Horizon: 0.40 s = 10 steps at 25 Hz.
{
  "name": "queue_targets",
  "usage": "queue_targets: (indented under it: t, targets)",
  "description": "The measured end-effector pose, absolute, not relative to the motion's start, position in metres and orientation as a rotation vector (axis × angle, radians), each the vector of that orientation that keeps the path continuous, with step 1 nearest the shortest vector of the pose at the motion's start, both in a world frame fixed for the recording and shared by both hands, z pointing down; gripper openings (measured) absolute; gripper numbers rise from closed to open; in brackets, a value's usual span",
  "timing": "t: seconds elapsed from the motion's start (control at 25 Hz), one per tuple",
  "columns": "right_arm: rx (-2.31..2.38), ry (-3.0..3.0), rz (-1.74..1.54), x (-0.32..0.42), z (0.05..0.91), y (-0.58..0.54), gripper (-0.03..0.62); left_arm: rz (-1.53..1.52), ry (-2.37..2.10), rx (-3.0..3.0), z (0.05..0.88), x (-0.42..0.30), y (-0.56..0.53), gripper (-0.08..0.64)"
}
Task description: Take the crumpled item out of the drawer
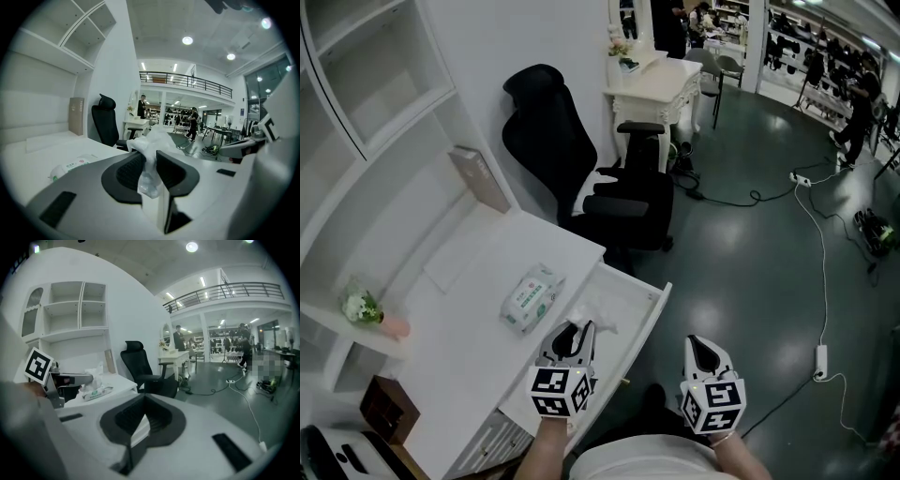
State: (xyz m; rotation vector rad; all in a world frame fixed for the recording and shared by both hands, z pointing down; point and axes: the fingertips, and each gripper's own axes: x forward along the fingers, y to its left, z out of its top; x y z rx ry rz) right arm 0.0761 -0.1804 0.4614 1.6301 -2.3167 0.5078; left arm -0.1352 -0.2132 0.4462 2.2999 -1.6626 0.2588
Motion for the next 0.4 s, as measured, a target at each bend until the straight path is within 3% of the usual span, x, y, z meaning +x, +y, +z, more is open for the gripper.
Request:
queue_targets:
  t: [0.4]
  targets:
    - [1.618, -2.316, 0.513, 0.0749, 0.4604, -0.176, 0.002, 0.266, -1.651, 2.291, 0.4484, -0.1344, -0.209, 0.089]
